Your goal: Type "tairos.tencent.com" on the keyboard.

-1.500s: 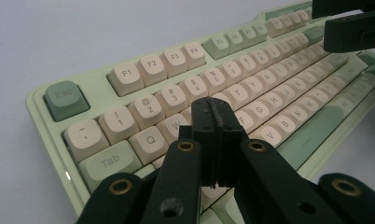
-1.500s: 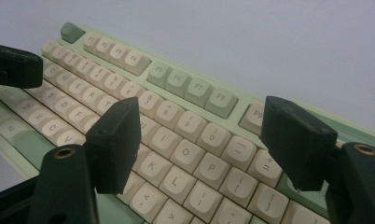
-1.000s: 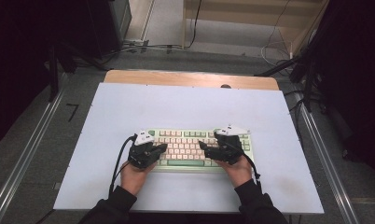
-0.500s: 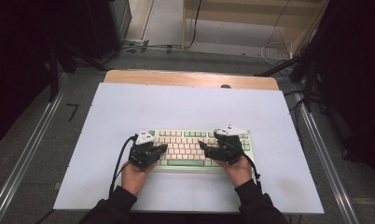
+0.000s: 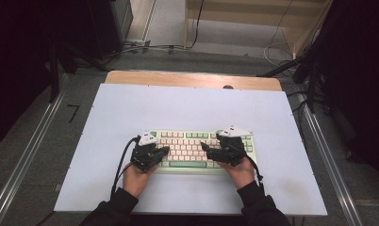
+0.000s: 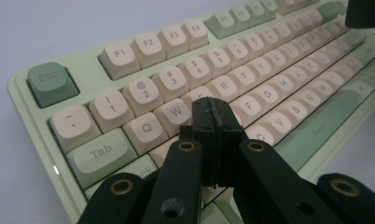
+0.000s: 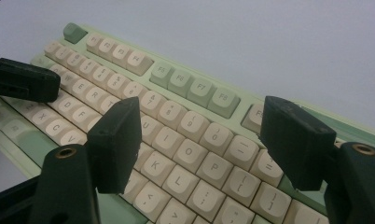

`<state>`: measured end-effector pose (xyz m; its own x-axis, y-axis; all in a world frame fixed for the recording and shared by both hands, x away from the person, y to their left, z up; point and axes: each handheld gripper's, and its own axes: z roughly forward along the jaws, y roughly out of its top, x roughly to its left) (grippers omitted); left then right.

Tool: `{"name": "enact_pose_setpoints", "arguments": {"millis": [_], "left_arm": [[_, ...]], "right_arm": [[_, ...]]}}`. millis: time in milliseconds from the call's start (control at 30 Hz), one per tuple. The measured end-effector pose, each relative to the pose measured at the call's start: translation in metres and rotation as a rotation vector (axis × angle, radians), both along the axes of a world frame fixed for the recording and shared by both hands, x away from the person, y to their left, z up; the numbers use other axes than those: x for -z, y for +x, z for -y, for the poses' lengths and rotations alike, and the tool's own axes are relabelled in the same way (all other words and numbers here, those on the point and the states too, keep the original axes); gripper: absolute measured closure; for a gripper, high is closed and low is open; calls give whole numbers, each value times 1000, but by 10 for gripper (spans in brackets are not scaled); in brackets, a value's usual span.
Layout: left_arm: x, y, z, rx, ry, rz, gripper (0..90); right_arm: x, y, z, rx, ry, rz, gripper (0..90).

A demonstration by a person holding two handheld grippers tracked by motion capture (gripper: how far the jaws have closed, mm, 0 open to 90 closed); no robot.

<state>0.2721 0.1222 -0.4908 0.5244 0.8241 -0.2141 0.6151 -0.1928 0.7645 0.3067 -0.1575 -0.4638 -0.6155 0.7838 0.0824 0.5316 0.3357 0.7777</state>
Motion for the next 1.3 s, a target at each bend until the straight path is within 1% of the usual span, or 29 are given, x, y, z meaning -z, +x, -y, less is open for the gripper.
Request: {"name": "enact_pose_setpoints", "arguments": {"millis": [100,200,233,267,300,333,433,567,667,733,833,900,967,1033,1067,1200,1233,1300], "left_arm": [[-4,-2,-3,-6,-29,24,900],[-9,-4,-5,-17,-58,54,685],[-10,-5,-4,-26,-52,68,599],[-11,-6,-4,-41,-32,86,516],[-12,-6,-3,-50,-27,94,457],[-13,-7,-3,-66,-18,105,405],[-15,-9,-3,-98,-4,132,314],[-17,-10,-4,-109,-10,139,306],[-16,-9,-4,-110,-3,129,292],[-15,-9,-3,-118,-1,125,292],[-14,-9,-4,-132,7,116,292],[-14,-8,-4,-141,7,115,292],[-13,-8,-5,-137,10,110,291],[-13,-8,-5,-138,10,109,291],[-13,-8,-5,-139,10,109,291],[-13,-8,-6,-142,9,108,292],[-13,-8,-6,-143,10,107,292],[-13,-8,-6,-144,9,107,292]], "right_arm": [[-1,0,1,-1,5,1,275],[-1,0,2,3,5,0,274],[-1,0,2,5,6,-1,274],[-1,0,2,5,7,-2,273],[-1,0,2,5,8,-2,273],[-2,0,2,5,9,-2,273],[-2,0,3,4,9,1,273],[-3,0,4,5,11,1,273],[-4,-1,5,6,14,3,278],[-5,-2,6,5,13,5,290],[-5,-2,7,7,6,3,334],[-6,-3,7,12,5,4,389],[-6,-5,8,22,8,12,453],[-7,-6,9,27,16,19,539],[-7,-7,9,27,16,23,590],[-9,-10,12,34,28,28,839],[-9,-10,14,33,37,23,872],[-10,-10,15,26,48,11,874]]}}
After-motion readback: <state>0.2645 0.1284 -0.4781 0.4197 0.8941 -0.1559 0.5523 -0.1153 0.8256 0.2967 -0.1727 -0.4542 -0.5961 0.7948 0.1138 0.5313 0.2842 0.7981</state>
